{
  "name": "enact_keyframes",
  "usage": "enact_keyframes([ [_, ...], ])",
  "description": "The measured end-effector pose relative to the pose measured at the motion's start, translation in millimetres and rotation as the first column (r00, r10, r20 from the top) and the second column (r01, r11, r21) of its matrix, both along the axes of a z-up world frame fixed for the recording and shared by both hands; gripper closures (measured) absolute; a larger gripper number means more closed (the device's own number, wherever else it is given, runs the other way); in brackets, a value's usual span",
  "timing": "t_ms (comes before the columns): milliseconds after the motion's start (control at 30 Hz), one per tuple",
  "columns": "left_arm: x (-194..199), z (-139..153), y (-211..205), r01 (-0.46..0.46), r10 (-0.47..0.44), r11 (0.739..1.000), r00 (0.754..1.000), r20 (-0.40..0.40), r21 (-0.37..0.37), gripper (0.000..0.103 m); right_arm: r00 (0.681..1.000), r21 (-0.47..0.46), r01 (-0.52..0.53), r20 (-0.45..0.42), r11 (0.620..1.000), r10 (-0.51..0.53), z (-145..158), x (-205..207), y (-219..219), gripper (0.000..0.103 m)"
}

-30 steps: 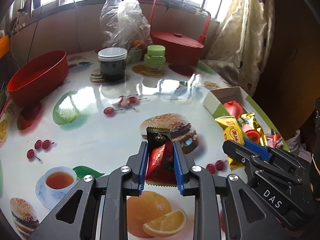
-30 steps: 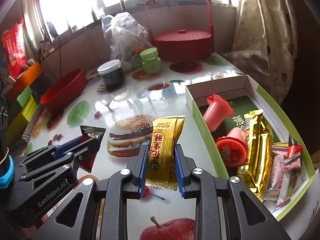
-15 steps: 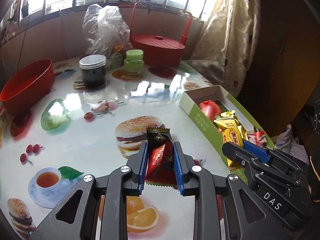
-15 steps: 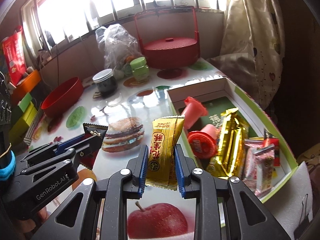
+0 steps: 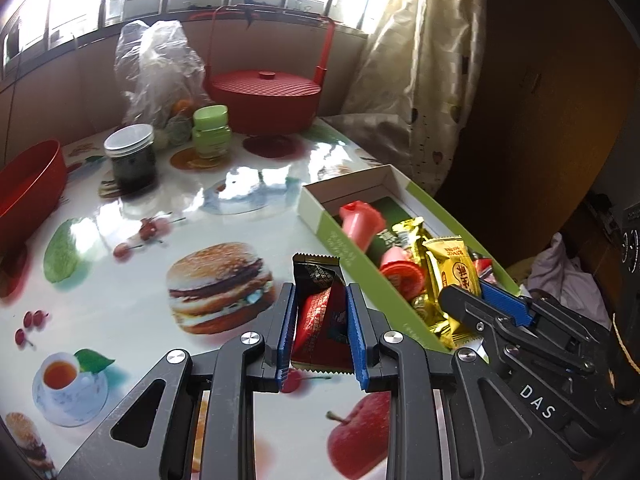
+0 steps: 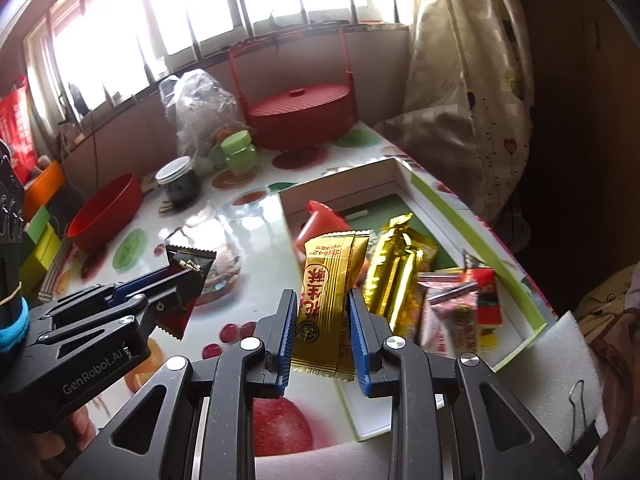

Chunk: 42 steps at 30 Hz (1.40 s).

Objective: Organize snacks
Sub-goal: 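Carry the red packet and yellow packet over the green box with both grippers, then open the left gripper over the box while the right releases the yellow packet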

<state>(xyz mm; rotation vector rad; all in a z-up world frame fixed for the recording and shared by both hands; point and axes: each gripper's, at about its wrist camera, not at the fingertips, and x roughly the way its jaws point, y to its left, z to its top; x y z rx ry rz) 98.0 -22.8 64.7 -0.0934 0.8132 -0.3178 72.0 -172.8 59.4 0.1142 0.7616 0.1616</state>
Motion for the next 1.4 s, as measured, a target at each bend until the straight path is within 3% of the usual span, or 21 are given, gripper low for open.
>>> enact_keyframes([
  [933, 41, 0, -62, 0.139, -0.14, 0.989, 0.99, -0.016, -0.043, 0.077, 0.994, 0.001, 0.109, -0.028, 0.994, -0.109, -16, 2, -55, 0.079],
  [1400, 61, -17, -86, 0.183, -0.183, 0.983, 0.982, -0.05, -0.01, 0.077, 0.993, -0.03, 0.116, -0.014, 0.993, -0.116, -19, 13, -60, 0.078],
])
